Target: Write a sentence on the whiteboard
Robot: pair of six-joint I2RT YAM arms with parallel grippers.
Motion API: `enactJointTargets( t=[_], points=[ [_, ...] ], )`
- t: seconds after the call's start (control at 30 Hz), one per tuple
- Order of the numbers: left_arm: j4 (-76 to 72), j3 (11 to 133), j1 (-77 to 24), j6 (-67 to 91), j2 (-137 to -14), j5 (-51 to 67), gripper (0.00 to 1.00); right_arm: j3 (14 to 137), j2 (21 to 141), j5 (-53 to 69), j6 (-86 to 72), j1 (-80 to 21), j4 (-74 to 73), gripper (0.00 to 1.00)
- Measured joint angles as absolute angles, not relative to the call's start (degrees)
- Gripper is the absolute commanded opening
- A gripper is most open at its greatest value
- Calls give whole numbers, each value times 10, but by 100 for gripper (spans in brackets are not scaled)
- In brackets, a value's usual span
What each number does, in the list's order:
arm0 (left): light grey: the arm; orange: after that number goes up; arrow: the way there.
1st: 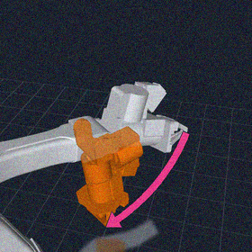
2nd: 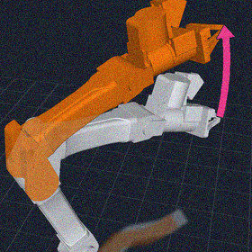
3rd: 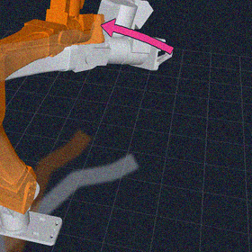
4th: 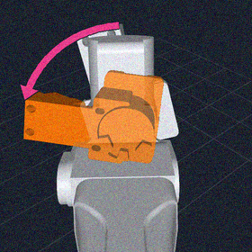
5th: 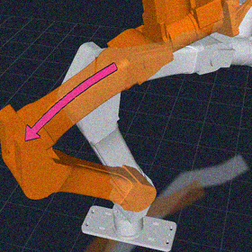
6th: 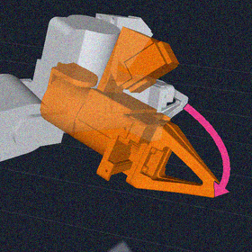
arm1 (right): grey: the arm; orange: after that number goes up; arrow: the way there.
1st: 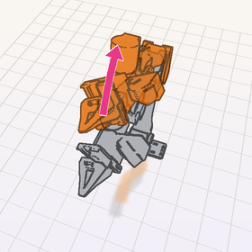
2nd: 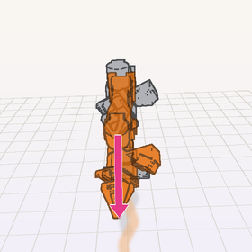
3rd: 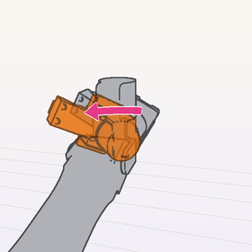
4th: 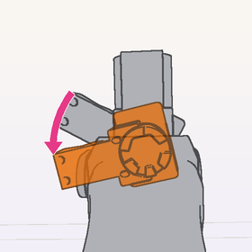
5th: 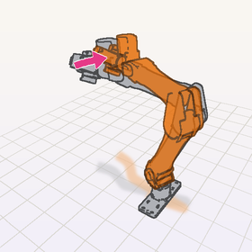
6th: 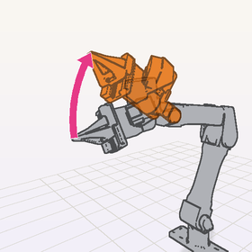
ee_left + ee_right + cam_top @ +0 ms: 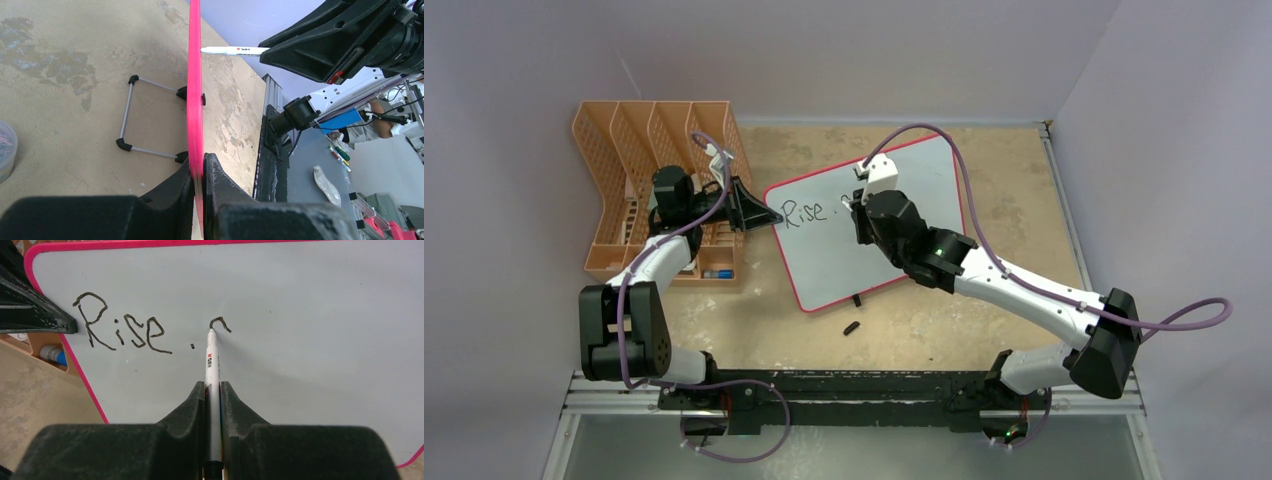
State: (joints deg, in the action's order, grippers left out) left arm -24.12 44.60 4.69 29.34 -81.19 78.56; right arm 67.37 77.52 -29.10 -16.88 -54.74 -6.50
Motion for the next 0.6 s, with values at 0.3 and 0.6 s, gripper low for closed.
enactJointTargets(
  t=[0.3, 0.6],
  points=[
    [-239, 446, 47, 293, -812, 783, 0, 674, 775, -293, -180, -548, -89, 0],
    [-239, 446, 47, 293, -812, 782, 0, 674, 773, -308, -193, -549, -112, 0]
  ],
)
